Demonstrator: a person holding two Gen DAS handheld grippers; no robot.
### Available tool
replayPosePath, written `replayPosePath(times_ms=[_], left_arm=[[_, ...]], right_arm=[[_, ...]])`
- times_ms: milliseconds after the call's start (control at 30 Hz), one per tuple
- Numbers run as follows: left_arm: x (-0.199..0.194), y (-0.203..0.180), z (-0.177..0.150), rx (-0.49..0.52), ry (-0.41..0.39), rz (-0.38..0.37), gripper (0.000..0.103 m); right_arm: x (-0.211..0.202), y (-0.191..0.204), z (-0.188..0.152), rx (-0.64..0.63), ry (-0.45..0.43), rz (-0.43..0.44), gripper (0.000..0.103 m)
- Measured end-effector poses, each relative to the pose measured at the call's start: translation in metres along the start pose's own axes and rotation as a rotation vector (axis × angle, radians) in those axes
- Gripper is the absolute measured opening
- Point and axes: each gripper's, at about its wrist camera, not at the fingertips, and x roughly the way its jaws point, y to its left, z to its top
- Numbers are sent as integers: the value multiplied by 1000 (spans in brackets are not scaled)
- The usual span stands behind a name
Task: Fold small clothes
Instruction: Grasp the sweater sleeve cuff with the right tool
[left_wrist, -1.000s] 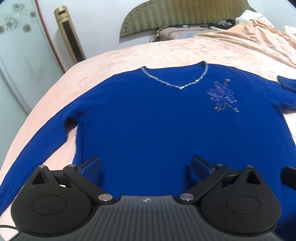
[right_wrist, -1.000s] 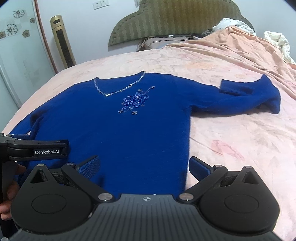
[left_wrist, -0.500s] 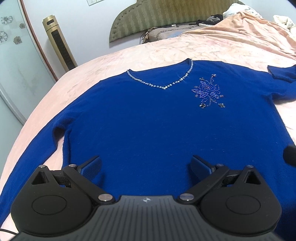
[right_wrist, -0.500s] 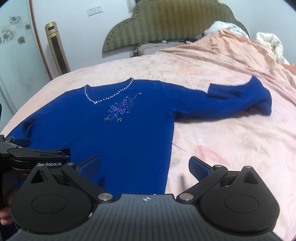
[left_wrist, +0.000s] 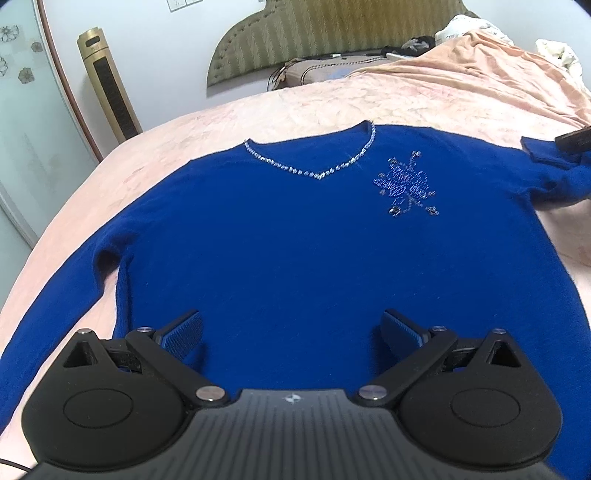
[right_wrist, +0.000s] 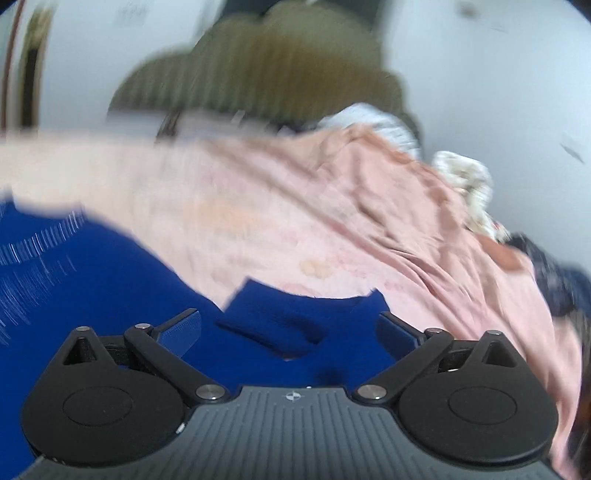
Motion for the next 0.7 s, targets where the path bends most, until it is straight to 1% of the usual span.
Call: replayPosePath(times_ms=[67, 133, 200, 233, 300, 333, 367, 400, 433, 467, 500, 533, 567, 600, 700], left_arm=[[2, 2, 0, -2, 6, 6, 103], [3, 5, -1, -4, 13, 9, 103], [5, 6, -1, -8, 21, 10, 103], [6, 6, 0, -9, 25, 9, 103], [8, 5, 0, -4, 30, 10, 103], [8, 5, 0, -1, 29, 12, 103], [8, 4, 0, 3, 29, 13, 103], [8, 4, 0, 6, 28, 15, 103], [9, 4, 0, 7, 29, 16, 103], [9, 4, 0, 6, 31, 15, 103], [10, 4, 0, 4, 34, 14, 103], [11, 3, 0, 2, 38, 12, 103], [11, 3, 1, 0, 42, 8, 103], [11, 2, 0, 0, 44, 4, 103], [9, 0, 0, 10, 41, -4, 103]], right_arm=[[34, 1, 7, -84, 60, 36, 92], [57, 6, 14, -148, 110, 42, 93], [76, 4, 22, -185, 119, 64, 97], [81, 4, 22, -202, 148, 92, 101], [98, 3, 21, -205, 201, 160, 100], [100, -2, 21, -175, 183, 182, 99], [102, -6, 22, -146, 185, 213, 95], [102, -11, 22, -110, 206, 244, 92], [102, -16, 22, -60, 228, 287, 84], [100, -20, 21, -30, 231, 327, 71], [97, -21, 19, -27, 220, 340, 62], [90, -21, 16, -37, 194, 330, 41], [85, -20, 15, -38, 181, 319, 14], [80, -21, 13, -23, 168, 314, 7], [65, -38, 9, 44, 129, 331, 7]])
